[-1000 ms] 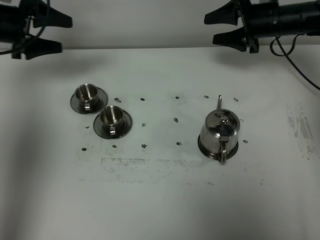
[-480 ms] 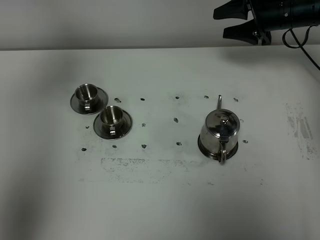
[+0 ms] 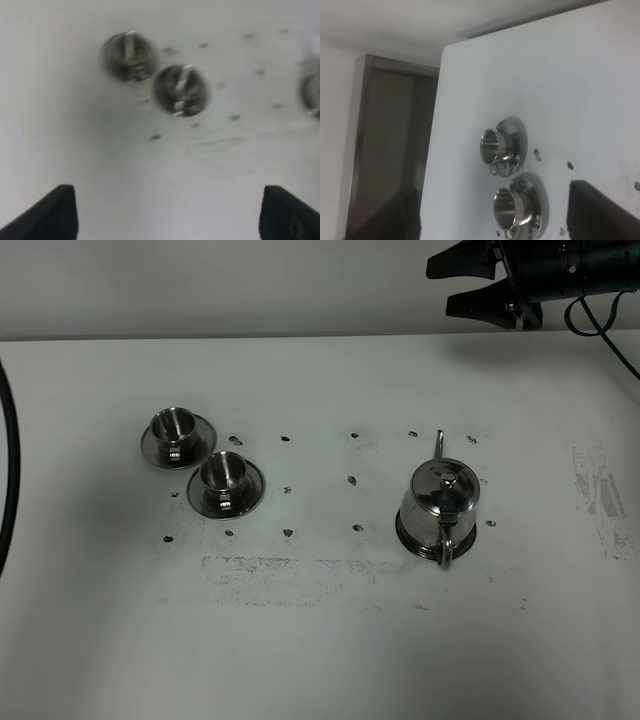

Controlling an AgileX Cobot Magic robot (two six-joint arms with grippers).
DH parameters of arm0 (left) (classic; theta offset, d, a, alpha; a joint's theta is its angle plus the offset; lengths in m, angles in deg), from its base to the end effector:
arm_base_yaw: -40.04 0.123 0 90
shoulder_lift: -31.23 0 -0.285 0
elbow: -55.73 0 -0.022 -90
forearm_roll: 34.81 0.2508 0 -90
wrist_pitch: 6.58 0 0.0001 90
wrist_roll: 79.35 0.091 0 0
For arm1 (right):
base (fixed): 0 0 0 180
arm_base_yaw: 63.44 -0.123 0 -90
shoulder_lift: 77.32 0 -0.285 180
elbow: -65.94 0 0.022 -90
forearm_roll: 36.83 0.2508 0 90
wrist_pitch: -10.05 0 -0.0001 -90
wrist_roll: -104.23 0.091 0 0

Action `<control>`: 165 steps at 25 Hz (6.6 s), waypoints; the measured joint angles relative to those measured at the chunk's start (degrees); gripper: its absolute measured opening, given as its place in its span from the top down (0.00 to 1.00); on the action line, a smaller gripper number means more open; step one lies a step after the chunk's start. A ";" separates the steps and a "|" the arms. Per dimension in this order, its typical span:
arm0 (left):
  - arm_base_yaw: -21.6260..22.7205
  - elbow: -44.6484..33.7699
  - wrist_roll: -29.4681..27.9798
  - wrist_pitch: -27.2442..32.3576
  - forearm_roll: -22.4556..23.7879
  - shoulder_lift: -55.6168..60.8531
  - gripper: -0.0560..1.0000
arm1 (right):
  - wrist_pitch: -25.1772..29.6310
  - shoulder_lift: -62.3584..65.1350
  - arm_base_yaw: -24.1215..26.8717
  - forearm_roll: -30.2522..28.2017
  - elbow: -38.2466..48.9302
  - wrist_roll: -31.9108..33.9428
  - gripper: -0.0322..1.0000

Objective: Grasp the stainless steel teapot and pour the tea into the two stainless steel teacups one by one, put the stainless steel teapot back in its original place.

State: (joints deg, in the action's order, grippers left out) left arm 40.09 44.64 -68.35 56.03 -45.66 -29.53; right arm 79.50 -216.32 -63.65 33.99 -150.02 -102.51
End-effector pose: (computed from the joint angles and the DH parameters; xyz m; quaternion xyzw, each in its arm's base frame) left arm 0.1567 -0.0151 0.4083 0.0800 0.9145 -0.0567 0.3926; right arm 0.4888 0.0823 0.2404 -0.0267 0.8299 0.5277 0.1792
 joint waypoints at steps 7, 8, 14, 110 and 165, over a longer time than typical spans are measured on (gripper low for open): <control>-0.31 -15.18 -4.68 -1.33 8.35 16.81 0.27 | 0.00 0.24 0.00 0.00 0.00 -0.06 0.39; -0.31 -16.96 -4.83 -1.19 8.83 18.73 0.27 | 0.00 0.24 0.00 0.00 0.00 -0.06 0.39; -0.40 -28.59 -5.00 -0.57 10.14 30.71 0.27 | 0.00 0.24 0.00 0.00 -0.05 -0.06 0.39; -0.70 -39.87 -6.20 -1.57 7.47 53.16 0.27 | -17.92 38.07 -14.99 -74.81 35.27 32.08 0.39; -0.70 -39.87 -6.20 -1.57 7.47 53.16 0.27 | -62.07 31.49 -40.98 -58.70 70.71 37.05 0.39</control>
State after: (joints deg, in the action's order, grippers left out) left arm 39.39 4.76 -74.55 54.46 -38.19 23.63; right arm 17.43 -184.83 -104.63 -24.71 -79.31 -65.46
